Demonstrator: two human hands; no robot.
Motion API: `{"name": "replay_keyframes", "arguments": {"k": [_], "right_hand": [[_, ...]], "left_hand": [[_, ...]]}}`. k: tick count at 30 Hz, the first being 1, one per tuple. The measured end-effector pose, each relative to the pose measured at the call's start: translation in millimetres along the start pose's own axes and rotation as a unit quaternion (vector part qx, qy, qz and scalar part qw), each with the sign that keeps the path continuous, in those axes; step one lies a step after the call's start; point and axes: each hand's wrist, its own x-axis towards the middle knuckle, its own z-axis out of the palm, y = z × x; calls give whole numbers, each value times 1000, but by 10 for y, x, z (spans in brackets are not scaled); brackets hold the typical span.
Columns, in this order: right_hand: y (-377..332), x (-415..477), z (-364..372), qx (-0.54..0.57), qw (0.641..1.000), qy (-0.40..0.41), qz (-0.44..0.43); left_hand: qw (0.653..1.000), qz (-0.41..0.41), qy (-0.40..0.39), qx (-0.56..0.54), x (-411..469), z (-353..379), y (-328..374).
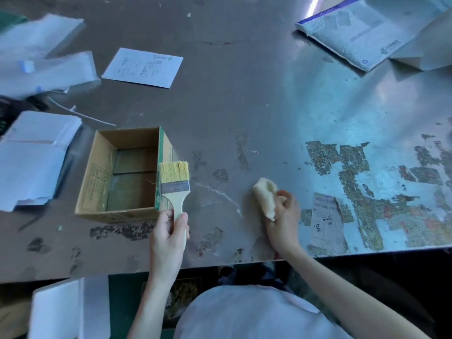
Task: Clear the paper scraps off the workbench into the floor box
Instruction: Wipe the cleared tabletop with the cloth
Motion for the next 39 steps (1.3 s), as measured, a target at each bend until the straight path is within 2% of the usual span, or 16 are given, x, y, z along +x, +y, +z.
{"name": "replay_keyframes", "arguments": {"k": [3,6,13,16,18,24,28,33,39], "right_hand": [[-9,58,-52,12,998,47,47],[-132,31,55,7,999,28,33],[-759,-196,562,13,982,-114,-147],[-772,-179,622,17,973,-154,-170],[-650,-99,550,19,978,-141,-153],[-349,409,281,39,999,-2,-4],[-548,630,382,3,1000,-1,24],[-957,541,582,-91,980,-134,-115],[-949,163,647,-89,908,-259,-317]], "left_hand": [[1000,6,-2,19,-57,-94,-24],[999,13,-4,34,-131,-160,-53],[994,52,-17,100,-177,-321,-58],[993,61,-28,100,-120,-362,-12],[993,65,-34,88,-79,-382,41],[994,81,-21,67,-83,-460,133],[996,61,3,60,-159,-501,88],[998,31,38,38,-284,-543,77],[997,9,82,13,-386,-492,73]]}}
